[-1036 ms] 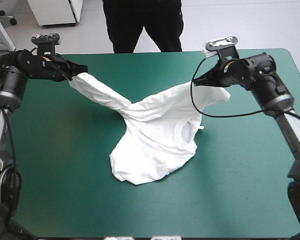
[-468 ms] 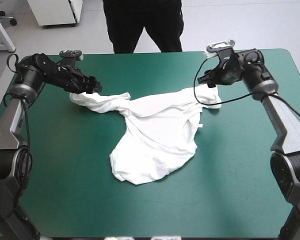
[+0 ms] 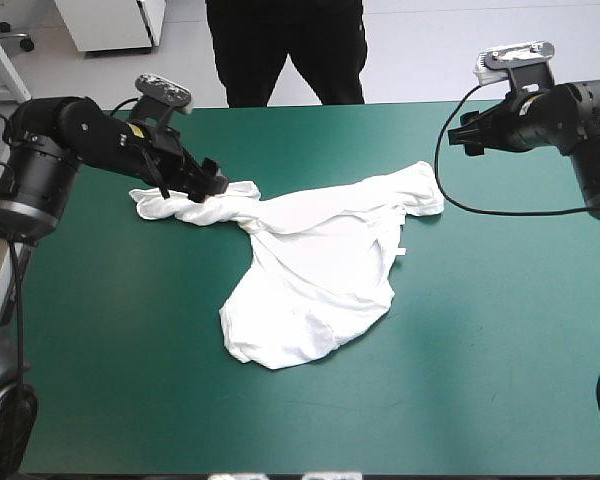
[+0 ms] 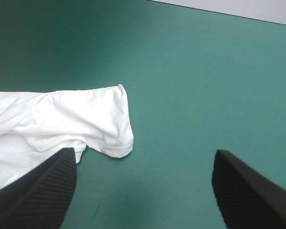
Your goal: Fold the cloth
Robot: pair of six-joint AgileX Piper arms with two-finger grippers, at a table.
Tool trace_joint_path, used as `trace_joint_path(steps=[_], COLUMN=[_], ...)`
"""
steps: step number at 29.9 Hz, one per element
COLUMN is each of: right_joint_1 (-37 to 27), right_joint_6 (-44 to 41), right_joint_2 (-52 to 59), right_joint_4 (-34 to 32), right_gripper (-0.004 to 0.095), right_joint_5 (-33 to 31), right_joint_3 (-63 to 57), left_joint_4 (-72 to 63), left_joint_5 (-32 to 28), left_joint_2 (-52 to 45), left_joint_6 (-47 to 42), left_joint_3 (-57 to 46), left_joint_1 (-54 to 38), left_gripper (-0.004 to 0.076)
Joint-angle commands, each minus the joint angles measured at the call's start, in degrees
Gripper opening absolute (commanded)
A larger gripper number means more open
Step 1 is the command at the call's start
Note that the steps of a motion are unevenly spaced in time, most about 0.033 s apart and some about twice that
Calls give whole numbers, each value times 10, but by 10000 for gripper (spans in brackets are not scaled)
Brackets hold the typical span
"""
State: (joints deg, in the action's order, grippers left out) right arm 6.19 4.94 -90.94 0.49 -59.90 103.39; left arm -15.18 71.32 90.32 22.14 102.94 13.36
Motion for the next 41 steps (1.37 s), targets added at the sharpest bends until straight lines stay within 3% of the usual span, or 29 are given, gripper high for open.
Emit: trace_joint_path(steps=[1, 6, 19, 26, 35, 38, 41], right_joint_1=[-3, -3, 10, 43, 43, 43, 43], right_joint_6=[7, 7, 3, -24, -25, -29, -32], right_joint_2=[54, 110, 272, 273, 269, 255, 224], right_joint_4=[1, -5, -37, -83, -85, -87, -82], right_gripper=[742, 742, 694, 694, 694, 694, 694], right_joint_5=[2, -16, 20, 10, 10, 10, 17], right_joint_3=[20, -16, -196, -200, -200, -200, -200], left_joint_4=[62, 168, 146, 122, 84, 52, 25], left_joint_5=[8, -2, -146, -161, -174, -165, -153], left_joint_2=[-56, -83, -93, -29, 65, 83, 93], left_joint_6=[-42, -92, -71, -56, -37, -21, -13], left_joint_3=[-5, -79, -341, -355, -355, -355, -355], left_joint_1=[78, 151, 151, 151, 151, 151, 151], left_gripper=[641, 641, 641, 640, 640, 598, 480])
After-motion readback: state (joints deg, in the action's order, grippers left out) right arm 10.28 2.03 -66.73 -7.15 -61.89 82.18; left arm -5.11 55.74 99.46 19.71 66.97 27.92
